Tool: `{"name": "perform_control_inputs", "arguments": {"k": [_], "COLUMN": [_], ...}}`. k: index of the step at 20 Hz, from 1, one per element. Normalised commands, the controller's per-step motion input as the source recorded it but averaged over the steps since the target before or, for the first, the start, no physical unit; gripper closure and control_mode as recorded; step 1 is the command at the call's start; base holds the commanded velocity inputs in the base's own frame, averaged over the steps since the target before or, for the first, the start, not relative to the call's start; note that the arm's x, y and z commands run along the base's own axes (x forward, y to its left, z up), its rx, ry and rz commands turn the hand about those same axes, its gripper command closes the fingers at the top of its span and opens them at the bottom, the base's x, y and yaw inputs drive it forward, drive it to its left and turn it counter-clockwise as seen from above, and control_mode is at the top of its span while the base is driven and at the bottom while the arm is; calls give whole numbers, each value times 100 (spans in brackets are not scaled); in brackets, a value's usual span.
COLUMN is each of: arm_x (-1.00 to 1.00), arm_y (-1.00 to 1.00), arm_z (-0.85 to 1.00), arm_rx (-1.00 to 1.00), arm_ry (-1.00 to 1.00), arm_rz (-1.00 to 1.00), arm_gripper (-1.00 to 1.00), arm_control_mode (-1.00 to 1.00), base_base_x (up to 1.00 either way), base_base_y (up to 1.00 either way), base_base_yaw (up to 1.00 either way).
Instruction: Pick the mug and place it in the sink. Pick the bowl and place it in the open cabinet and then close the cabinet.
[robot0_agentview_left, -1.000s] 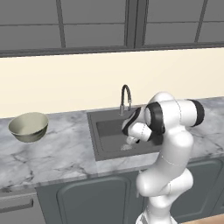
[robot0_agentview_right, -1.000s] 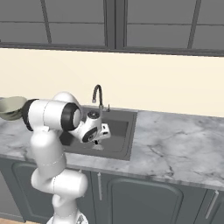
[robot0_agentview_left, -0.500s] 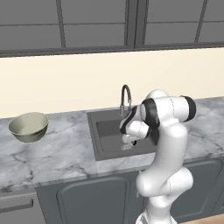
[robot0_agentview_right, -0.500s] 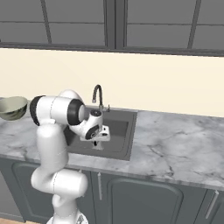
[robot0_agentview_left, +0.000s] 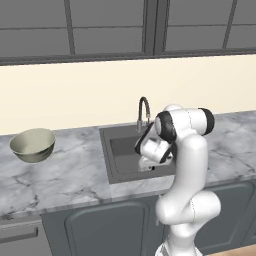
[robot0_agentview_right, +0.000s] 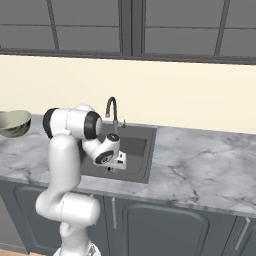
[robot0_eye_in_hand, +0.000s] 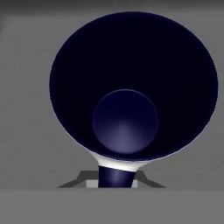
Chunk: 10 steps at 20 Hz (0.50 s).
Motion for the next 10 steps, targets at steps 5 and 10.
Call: {"name": "perform_control_inputs", "arguments": {"k": [5,10], "arm_x": [0,0], "arm_y": [15,22], "arm_z": [-43,-35], "arm_rx": [2,0], "arm_ry": [0,0], "arm_rz": [-12,-11], "arm_gripper": [100,100], "arm_control_mode": [-100,-100], "base_base_x": [0,0], "base_base_y": [0,0], "base_base_yaw": [0,0]}}
